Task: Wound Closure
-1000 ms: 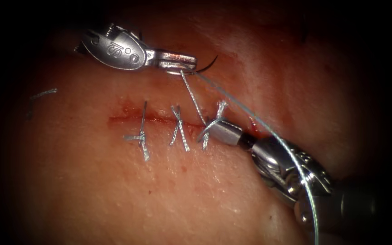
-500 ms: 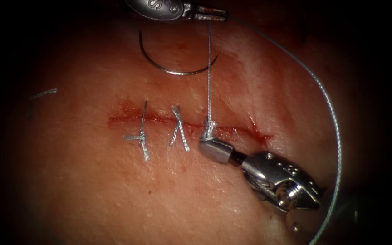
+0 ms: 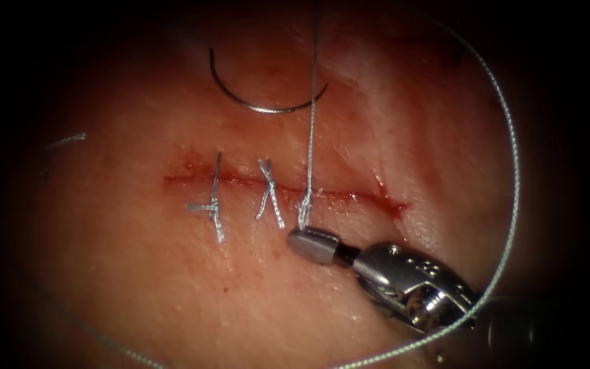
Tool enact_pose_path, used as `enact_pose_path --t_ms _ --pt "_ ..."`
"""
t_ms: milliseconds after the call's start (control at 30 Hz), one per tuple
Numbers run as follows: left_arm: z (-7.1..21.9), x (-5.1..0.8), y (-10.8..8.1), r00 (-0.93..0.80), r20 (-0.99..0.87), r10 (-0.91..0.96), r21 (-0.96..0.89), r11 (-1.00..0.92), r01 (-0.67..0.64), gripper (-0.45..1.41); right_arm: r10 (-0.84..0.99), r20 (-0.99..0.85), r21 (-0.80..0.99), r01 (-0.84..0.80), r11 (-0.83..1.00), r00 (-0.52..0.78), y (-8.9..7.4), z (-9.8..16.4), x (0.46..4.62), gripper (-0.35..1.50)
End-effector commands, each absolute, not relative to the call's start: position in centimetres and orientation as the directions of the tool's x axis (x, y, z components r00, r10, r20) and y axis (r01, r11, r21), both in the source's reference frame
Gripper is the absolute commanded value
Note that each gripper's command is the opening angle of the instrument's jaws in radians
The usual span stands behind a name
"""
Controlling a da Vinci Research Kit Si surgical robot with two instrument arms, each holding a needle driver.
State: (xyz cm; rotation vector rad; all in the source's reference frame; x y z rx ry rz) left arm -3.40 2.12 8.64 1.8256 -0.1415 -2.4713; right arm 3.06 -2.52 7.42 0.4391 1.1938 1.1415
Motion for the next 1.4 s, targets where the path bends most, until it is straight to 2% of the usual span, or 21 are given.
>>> enact_pose_path --t_ms 33,700,1400 --pt "8.77 -3.52 2.14 -0.316 -0.941 -0.118 0.123 -0.992 0.005 -0.45 0.864 -0.499 0.785 -0.455 0.421 -0.062 -2.55 7.48 3.13 -0.35" --pt "9.18 -3.63 2.26 -0.384 -0.912 -0.143 0.165 -0.986 -0.024 -0.45 0.847 -0.531 0.776 -0.386 0.499 0.028 -2.94 7.43 3.2 -0.35" --pt "9.08 -3.65 2.41 -0.44 -0.875 -0.204 0.255 -0.965 -0.06 -0.45 0.835 -0.548 0.765 -0.375 0.524 0.051 -3.02 7.37 3.23 -0.35"
